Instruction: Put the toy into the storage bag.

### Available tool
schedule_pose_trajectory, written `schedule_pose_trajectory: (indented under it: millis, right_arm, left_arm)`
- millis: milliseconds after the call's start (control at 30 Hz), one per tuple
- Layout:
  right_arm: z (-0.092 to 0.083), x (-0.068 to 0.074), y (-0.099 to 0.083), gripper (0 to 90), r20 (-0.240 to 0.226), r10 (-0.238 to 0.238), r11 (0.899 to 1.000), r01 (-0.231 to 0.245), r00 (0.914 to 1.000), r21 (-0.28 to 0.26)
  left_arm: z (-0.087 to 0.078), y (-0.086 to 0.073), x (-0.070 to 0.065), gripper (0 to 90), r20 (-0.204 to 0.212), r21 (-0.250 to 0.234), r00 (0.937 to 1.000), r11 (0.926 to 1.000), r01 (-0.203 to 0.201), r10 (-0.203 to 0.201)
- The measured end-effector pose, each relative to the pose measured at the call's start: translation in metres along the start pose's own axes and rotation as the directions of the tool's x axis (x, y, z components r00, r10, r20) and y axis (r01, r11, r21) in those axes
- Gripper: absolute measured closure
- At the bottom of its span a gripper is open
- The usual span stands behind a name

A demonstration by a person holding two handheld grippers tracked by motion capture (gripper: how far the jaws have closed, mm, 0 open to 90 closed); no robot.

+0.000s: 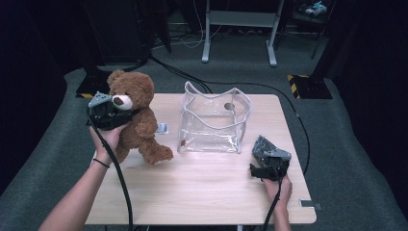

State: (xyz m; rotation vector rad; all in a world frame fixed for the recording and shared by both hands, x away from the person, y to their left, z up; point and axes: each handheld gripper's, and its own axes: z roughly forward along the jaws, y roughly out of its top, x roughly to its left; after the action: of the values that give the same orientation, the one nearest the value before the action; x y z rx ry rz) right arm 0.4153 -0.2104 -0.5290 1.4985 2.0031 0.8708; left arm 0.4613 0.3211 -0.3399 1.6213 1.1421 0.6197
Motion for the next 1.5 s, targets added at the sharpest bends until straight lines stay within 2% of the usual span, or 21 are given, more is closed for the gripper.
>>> schedule_pose_trajectory:
  millis: [233, 467, 1133, 1500]
  right_arm:
    - [0.000, 0.000, 0.000, 0.5, -0.008, -0.002, 1.000, 0.002, 1.0000, 0.000]
    - [0.000, 0.000, 0.000, 0.5, -0.006, -0.003, 1.000, 0.003, 1.0000, 0.001]
    - [0.000, 0.000, 0.000, 0.5, -0.001, -0.014, 1.000, 0.014, 0.9999, 0.003]
    - [0.000, 0.000, 0.000, 0.6, 0.000, -0.014, 1.000, 0.014, 0.9999, 0.003]
  left_arm:
    - [0.001, 0.022, -0.006, 51.7, -0.007, -0.006, 0.9996, 0.9996, -0.027, 0.027]
    - [0.004, 0.042, -0.010, 51.6, -0.019, -0.024, 0.9992, 0.9991, -0.036, 0.036]
    - [0.006, 0.091, -0.018, 51.6, -0.052, -0.074, 0.9962, 0.9945, -0.074, 0.071]
    - [0.011, 0.112, -0.028, 51.6, -0.057, -0.098, 0.9949, 0.9912, -0.089, 0.084]
